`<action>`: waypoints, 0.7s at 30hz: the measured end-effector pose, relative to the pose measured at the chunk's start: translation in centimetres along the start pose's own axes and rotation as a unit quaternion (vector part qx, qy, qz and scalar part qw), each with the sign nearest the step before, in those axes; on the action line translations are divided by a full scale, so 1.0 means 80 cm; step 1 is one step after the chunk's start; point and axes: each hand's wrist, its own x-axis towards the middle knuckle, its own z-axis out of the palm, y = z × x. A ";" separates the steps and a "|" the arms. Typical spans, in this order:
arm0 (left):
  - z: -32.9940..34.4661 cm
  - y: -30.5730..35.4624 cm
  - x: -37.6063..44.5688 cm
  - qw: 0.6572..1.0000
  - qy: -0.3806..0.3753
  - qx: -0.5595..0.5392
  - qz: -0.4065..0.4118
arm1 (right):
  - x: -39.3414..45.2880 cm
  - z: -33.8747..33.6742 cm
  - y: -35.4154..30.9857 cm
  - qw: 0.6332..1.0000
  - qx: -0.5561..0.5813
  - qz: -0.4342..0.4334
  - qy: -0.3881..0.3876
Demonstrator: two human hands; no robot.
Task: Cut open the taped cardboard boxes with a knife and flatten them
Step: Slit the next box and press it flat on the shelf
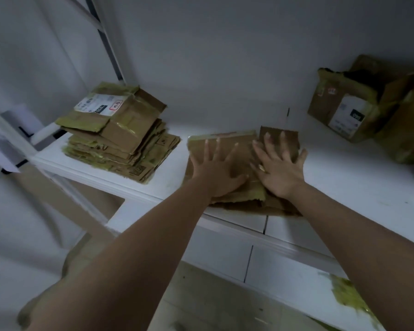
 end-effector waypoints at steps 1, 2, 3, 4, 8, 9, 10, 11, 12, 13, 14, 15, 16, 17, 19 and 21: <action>0.014 0.000 -0.001 1.000 -0.002 0.004 0.000 | 0.000 0.011 -0.001 1.000 -0.011 -0.002 -0.010; 0.028 -0.001 -0.002 1.000 0.001 0.003 -0.002 | 0.000 0.021 -0.001 1.000 -0.019 -0.002 -0.018; 0.038 -0.002 -0.002 1.000 0.008 -0.001 -0.006 | 0.002 0.028 0.000 0.999 -0.025 0.000 -0.022; 0.044 -0.003 -0.001 1.000 0.015 -0.004 -0.010 | 0.004 0.031 0.001 0.999 -0.031 0.000 -0.025; 0.048 -0.001 0.004 1.000 0.013 0.006 -0.013 | 0.009 0.029 -0.001 0.998 -0.039 0.000 -0.047; 0.048 -0.001 0.005 1.000 0.011 0.009 -0.013 | 0.011 0.028 -0.002 0.998 -0.038 0.002 -0.051; 0.048 -0.001 0.006 1.000 0.009 0.011 -0.013 | 0.011 0.029 -0.002 0.998 -0.037 0.003 -0.055; 0.048 -0.001 0.006 1.000 0.009 0.014 -0.012 | 0.012 0.029 -0.003 0.998 -0.038 0.004 -0.058; 0.050 -0.001 0.006 1.000 0.010 0.017 -0.012 | 0.013 0.031 -0.003 0.997 -0.042 0.004 -0.059; 0.051 -0.001 0.007 1.000 0.012 0.021 -0.013 | 0.013 0.033 -0.003 0.997 -0.048 0.004 -0.056; 0.051 -0.001 0.009 1.000 0.013 0.022 -0.015 | 0.015 0.034 -0.004 0.997 -0.053 0.003 -0.053; 0.051 0.000 0.009 1.000 0.013 0.022 -0.017 | 0.015 0.035 -0.004 0.997 -0.055 0.002 -0.051; 0.051 0.000 0.009 1.000 0.012 0.021 -0.019 | 0.015 0.034 -0.004 0.997 -0.049 0.000 -0.051; 0.050 0.001 0.008 1.000 0.014 0.020 -0.020 | 0.015 0.034 -0.002 0.998 -0.035 -0.002 -0.052; 0.049 0.001 0.006 1.000 0.015 0.012 -0.021 | 0.014 0.029 0.003 0.998 0.006 -0.006 -0.060; 0.046 -0.002 0.002 1.000 0.011 -0.002 -0.014 | 0.012 0.025 0.008 0.997 0.032 -0.012 -0.073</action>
